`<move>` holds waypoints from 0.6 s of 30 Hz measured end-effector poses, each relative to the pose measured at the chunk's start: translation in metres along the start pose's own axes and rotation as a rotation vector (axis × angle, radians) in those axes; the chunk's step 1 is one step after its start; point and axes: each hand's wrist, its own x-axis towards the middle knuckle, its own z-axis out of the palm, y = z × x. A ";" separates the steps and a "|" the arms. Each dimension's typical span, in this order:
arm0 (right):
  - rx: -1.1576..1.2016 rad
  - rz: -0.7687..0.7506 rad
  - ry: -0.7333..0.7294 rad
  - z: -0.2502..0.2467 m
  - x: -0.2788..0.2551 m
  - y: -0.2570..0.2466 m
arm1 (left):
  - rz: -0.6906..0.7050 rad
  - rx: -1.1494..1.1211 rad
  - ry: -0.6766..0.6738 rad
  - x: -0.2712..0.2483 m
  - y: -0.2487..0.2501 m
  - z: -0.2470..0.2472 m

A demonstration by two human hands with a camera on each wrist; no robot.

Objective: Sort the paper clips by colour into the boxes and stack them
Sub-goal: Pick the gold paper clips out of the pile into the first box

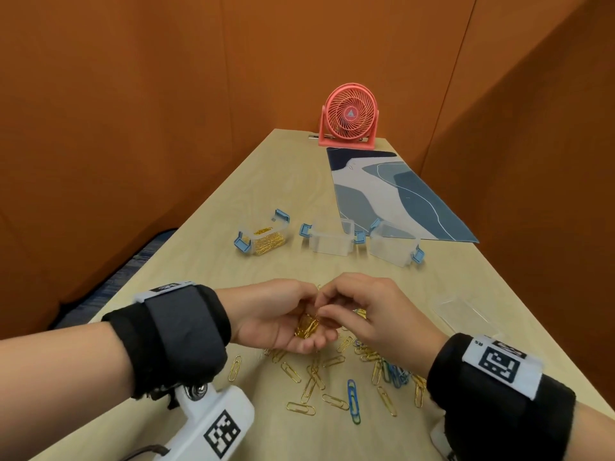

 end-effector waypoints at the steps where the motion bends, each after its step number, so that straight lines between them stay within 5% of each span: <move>1: -0.016 -0.001 -0.005 0.000 0.000 0.001 | -0.010 0.009 -0.007 0.001 0.001 0.001; 6: -0.171 0.123 -0.047 0.000 0.000 0.007 | -0.108 0.179 0.084 0.000 0.008 -0.015; 11: -0.200 0.191 -0.384 -0.002 -0.001 0.007 | -0.055 0.393 0.333 0.000 0.041 -0.052; 18: -0.291 0.052 -0.562 0.003 0.000 0.002 | 0.147 0.110 0.717 -0.001 0.106 -0.095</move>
